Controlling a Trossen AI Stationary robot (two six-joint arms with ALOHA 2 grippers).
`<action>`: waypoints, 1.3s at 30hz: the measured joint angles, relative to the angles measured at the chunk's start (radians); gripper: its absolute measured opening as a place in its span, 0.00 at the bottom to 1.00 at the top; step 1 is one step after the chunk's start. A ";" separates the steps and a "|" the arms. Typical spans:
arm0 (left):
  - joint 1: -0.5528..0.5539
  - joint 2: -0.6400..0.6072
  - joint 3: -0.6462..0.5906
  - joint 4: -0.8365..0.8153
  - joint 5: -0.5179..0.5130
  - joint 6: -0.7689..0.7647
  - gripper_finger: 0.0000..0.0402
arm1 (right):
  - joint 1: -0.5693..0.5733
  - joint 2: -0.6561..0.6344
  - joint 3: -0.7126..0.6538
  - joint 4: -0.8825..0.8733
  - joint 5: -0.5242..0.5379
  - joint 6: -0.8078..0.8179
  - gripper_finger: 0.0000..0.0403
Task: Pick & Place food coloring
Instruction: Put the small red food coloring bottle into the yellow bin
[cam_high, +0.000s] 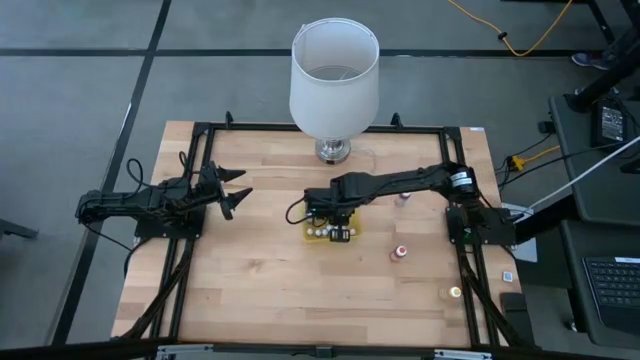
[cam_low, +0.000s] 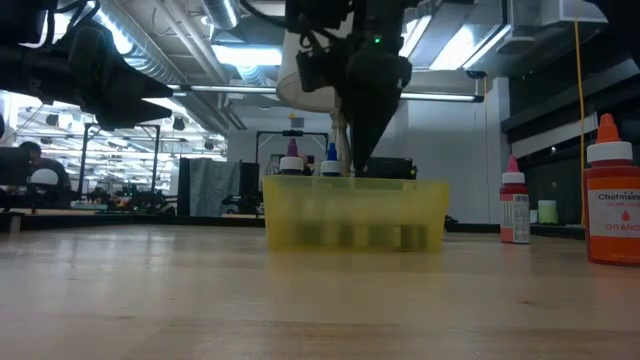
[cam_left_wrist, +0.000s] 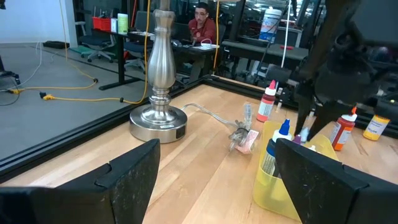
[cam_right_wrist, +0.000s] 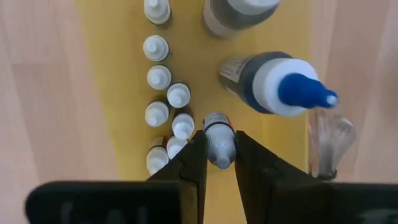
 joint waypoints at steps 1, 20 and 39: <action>0.000 0.000 0.000 0.000 0.000 0.000 0.78 | 0.000 0.007 0.000 0.003 0.000 0.000 0.16; 0.000 0.000 0.000 0.000 0.000 0.000 0.78 | 0.000 0.095 -0.015 0.087 -0.001 -0.003 0.18; 0.000 0.000 0.000 0.000 0.000 0.000 0.77 | 0.016 0.099 -0.080 0.119 0.001 0.030 0.20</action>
